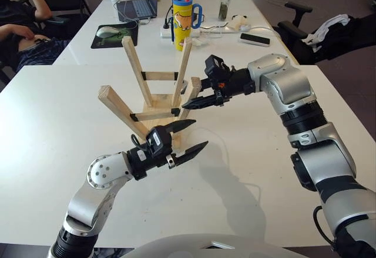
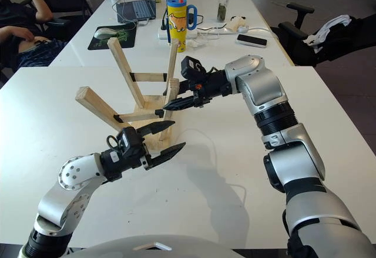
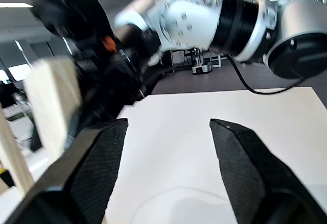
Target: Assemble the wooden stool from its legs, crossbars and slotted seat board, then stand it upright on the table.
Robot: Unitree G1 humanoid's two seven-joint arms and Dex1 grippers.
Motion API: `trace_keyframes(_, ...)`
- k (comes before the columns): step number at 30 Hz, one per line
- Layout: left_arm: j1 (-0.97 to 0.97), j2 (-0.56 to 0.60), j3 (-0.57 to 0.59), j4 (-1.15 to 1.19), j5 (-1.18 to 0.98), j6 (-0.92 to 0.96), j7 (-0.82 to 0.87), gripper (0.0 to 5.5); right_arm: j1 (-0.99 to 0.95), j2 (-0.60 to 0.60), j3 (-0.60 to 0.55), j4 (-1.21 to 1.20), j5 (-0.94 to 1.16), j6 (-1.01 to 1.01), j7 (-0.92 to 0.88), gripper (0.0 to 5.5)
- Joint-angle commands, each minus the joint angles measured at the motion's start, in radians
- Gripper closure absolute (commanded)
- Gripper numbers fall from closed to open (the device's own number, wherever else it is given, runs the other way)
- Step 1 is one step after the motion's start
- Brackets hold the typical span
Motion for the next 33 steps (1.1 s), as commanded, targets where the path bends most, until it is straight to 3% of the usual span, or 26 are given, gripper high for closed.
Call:
trace_keyframes(1,-0.024,0.033,0.062,-0.042,0.125,-0.092,0.064,3.13,0.149,-0.025,0.071,-0.007,-0.053,0.112,-0.035,3.43)
trace_keyframes(5,-0.029,0.032,0.078,-0.035,0.167,-0.134,0.100,3.78,0.162,-0.032,0.070,-0.031,-0.042,0.128,-0.053,3.43)
trace_keyframes(7,-0.185,0.102,0.035,0.079,0.582,-0.140,0.264,4.05,0.182,-0.015,0.071,-0.044,-0.033,0.153,-0.090,3.43)
trace_keyframes(9,-0.268,0.135,-0.007,0.140,0.821,-0.131,0.339,4.35,0.182,-0.003,0.078,-0.039,-0.031,0.161,-0.104,3.43)
trace_keyframes(16,-0.374,0.125,-0.072,0.254,1.020,-0.114,0.354,5.48,0.166,0.010,0.095,-0.035,-0.030,0.165,-0.109,3.43)
trace_keyframes(20,-0.343,0.083,-0.126,0.250,1.081,-0.145,0.376,5.50,0.153,0.024,0.106,-0.014,-0.035,0.161,-0.108,3.43)
trace_keyframes(23,-0.209,0.144,-0.318,0.402,1.154,-0.079,0.108,5.50,0.151,0.027,0.111,-0.010,-0.036,0.161,-0.107,3.43)
trace_keyframes(25,-0.113,0.163,-0.360,0.440,1.167,-0.087,0.097,5.50,0.144,0.034,0.118,0.000,-0.040,0.156,-0.105,3.43)
trace_keyframes(28,-0.104,0.114,-0.341,0.455,1.151,-0.065,0.135,5.50,0.141,0.038,0.125,0.005,-0.042,0.153,-0.105,3.43)
trace_keyframes(33,-0.203,-0.045,-0.204,0.393,1.022,-0.057,0.283,5.50,0.137,0.040,0.130,0.012,-0.045,0.146,-0.102,3.43)
